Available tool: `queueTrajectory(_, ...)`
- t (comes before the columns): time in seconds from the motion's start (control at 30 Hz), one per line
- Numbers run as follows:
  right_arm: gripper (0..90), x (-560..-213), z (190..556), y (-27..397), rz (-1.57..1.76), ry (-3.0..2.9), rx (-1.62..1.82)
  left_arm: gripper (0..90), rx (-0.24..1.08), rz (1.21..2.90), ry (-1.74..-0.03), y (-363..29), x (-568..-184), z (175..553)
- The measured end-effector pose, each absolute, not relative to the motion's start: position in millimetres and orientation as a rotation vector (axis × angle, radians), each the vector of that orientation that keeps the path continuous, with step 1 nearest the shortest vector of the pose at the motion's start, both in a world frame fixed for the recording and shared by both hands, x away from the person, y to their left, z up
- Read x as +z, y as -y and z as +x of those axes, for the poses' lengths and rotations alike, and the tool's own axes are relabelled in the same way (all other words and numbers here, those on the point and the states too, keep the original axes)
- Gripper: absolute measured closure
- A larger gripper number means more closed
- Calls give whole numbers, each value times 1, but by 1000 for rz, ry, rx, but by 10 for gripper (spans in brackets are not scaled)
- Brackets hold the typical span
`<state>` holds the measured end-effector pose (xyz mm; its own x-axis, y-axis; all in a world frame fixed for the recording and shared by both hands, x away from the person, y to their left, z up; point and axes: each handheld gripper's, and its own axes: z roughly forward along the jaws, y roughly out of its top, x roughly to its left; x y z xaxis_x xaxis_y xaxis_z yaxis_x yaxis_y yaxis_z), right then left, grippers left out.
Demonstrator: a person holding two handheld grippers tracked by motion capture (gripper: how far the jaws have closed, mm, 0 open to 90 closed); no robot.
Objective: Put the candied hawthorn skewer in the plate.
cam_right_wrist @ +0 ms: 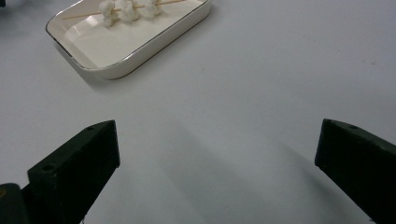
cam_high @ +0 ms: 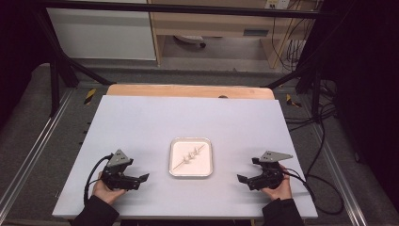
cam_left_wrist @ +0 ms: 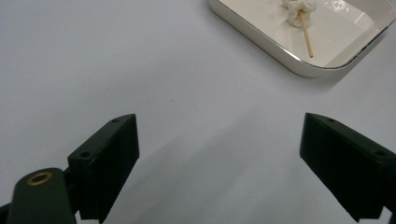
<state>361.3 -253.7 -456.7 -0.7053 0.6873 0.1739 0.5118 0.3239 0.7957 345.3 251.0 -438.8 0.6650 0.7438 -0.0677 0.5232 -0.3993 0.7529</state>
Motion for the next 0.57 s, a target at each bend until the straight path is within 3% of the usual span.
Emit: queueTrajectory(0.57,5,-459,361,253,1097,-2401,1316,126,371,2098,-952,-259,-451,340)
